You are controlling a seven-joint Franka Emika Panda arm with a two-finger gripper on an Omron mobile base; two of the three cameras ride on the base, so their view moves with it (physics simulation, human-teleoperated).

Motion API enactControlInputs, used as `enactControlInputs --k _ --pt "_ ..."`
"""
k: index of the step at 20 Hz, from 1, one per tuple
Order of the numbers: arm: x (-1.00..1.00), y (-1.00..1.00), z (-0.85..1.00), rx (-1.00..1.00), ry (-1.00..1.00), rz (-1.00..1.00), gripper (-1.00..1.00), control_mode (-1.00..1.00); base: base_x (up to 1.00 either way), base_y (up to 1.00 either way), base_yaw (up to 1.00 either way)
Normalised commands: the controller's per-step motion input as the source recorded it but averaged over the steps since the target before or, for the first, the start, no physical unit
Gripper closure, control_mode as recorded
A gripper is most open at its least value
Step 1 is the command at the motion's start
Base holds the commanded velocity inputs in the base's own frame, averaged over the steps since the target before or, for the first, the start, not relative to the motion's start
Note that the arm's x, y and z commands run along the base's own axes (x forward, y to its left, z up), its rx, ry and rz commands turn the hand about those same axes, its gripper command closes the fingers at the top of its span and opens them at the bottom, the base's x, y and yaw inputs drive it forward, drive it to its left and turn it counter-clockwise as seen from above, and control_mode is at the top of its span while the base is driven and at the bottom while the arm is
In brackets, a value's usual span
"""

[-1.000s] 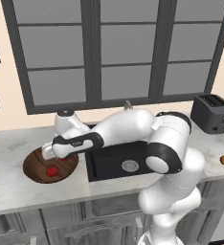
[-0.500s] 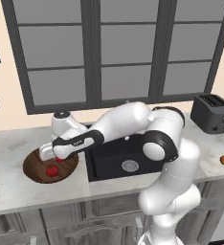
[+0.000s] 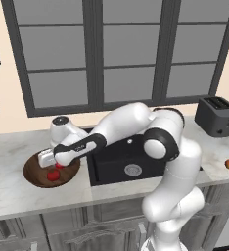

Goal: There is a mixed pile of frozen fruits and vegetables on the counter. Locate all the frozen vegetables and place the items in a bowl on the counter. Take all the frozen fruits and defrost them in a running sink.

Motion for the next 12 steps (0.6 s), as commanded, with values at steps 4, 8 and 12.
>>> enactControlInputs --k 4,8,12 --pt "0.03 0.06 -0.13 0.00 0.00 0.00 1.00 -1.00 0.00 0.00 0.00" --pt "0.04 0.06 -0.14 0.00 0.00 0.00 1.00 -1.00 0.00 0.00 0.00" --pt "0.04 0.05 -0.14 0.00 0.00 0.00 1.00 -1.00 0.00 0.00 0.00"
